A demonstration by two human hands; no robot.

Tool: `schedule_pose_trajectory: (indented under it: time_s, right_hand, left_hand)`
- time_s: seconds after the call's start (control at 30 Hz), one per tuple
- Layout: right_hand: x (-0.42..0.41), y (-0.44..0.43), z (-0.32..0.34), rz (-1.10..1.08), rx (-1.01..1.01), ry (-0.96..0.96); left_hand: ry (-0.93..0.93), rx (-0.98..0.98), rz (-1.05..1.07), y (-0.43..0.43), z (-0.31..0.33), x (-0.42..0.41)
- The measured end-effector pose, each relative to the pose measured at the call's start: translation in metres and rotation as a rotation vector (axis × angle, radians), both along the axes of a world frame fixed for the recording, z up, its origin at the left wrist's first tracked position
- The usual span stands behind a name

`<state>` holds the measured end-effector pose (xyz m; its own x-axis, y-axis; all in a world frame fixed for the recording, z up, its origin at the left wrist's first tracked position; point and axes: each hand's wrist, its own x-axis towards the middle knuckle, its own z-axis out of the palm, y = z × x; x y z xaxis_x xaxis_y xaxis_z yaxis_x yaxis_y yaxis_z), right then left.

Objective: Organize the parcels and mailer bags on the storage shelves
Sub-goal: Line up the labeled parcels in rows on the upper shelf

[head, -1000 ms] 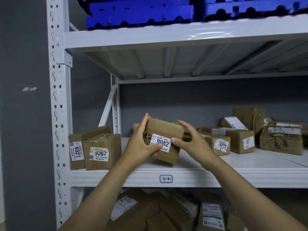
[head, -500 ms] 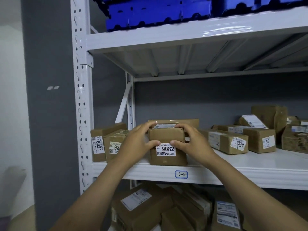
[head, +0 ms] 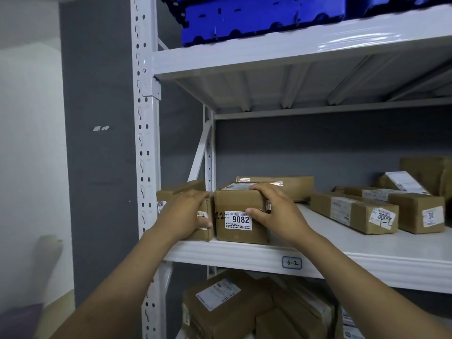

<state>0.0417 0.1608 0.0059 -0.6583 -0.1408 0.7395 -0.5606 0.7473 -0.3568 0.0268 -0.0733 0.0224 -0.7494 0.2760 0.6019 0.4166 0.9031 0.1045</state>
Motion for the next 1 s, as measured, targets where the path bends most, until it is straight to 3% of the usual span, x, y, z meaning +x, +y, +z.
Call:
schedule_pose_trajectory:
  time_s: [0.33,0.5,0.63,0.83,1.0]
  right_hand:
    - [-0.009,-0.014,0.000,-0.077,0.074,-0.013]
    - [0.002,0.005,0.012,-0.111,0.219,-0.021]
    - [0.012,0.047,0.023,-0.223,0.284,-0.057]
    - [0.002,0.137,0.033,-0.439,0.557,-0.180]
    - [-0.011,0.204,0.032,-0.399,0.693,-0.285]
  left_hand:
    - [-0.017,-0.017,-0.041,0.000,0.005,-0.008]
    - [0.065,-0.073,-0.072,0.021,0.023,0.005]
    - [0.160,-0.129,-0.092,0.054,0.040,0.016]
    - [0.220,-0.218,-0.077,0.140,0.053,0.008]
    - [0.177,-0.287,0.005,0.227,0.046,-0.024]
